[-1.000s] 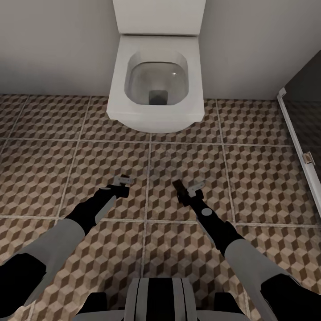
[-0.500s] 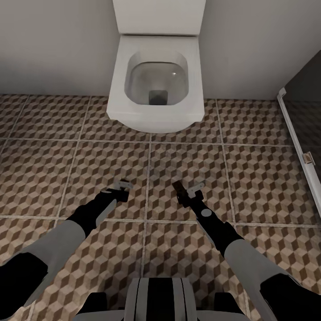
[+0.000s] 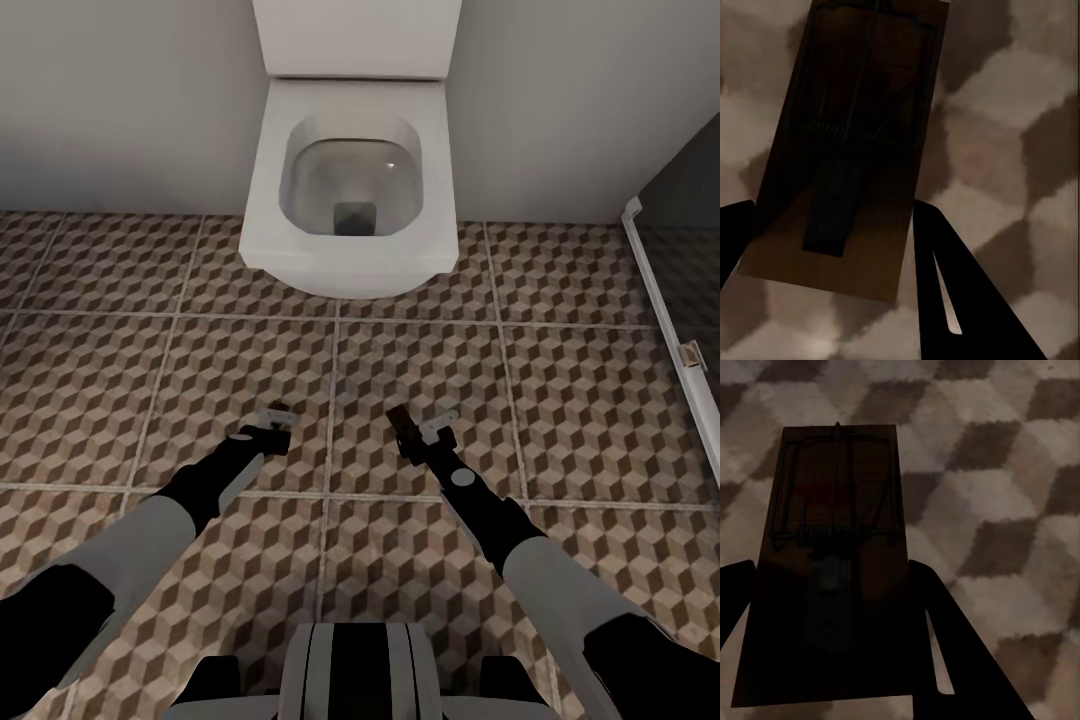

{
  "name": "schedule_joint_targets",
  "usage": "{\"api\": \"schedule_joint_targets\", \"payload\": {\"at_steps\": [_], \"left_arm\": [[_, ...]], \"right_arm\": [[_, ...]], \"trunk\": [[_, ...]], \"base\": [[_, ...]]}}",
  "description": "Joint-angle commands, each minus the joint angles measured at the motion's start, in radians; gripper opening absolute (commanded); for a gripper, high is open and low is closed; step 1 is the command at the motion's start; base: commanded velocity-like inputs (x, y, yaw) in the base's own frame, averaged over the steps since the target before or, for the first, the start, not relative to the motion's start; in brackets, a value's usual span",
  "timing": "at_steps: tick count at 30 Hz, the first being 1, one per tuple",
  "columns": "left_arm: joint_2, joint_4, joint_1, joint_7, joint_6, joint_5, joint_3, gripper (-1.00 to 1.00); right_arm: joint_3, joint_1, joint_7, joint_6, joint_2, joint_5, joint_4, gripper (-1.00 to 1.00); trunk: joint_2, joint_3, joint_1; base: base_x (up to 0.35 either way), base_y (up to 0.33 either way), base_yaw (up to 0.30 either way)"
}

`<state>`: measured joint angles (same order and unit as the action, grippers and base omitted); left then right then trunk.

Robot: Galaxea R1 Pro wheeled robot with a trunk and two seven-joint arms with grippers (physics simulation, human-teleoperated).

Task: Take the four mousetraps from the cabinet in the bathroom and place them on the bathroom floor. Make sure all four end up on the same floor surface, and ensure that at least two of them are either under or directly next to the same bathroom sink.

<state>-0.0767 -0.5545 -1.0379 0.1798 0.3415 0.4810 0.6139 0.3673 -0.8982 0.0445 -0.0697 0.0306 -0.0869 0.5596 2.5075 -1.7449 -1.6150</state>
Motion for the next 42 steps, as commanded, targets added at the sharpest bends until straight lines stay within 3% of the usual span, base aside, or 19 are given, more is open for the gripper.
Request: {"api": "schedule_joint_targets", "payload": {"at_steps": [1, 22, 34, 42], "left_arm": [[-0.001, -0.002, -0.001, 0.010, 0.004, 0.007, 0.009, -1.00], [0.005, 0.011, -0.001, 0.010, 0.002, 0.007, 0.009, -1.00], [0.005, 0.011, -0.001, 0.010, 0.002, 0.007, 0.009, -1.00], [0.005, 0.011, -0.001, 0.010, 0.002, 0.007, 0.016, -1.00]], "right_arm": [[0.002, -0.001, 0.007, -0.002, 0.000, -0.007, -0.001, -1.00], [0.003, -0.001, 0.007, -0.002, 0.000, -0.007, -0.001, -1.00], [0.004, -0.001, 0.007, -0.002, 0.002, -0.008, -0.001, -1.00], [0.004, -0.001, 0.020, -0.001, 0.003, -0.058, -0.006, -1.00]], "trunk": [[0.000, 0.000, 0.000], [0.000, 0.000, 0.000], [0.000, 0.000, 0.000], [0.000, 0.000, 0.000]], "base": [[0.041, 0.000, 0.000], [0.206, 0.000, 0.000], [0.035, 0.000, 0.000], [0.000, 0.000, 0.000]]}}
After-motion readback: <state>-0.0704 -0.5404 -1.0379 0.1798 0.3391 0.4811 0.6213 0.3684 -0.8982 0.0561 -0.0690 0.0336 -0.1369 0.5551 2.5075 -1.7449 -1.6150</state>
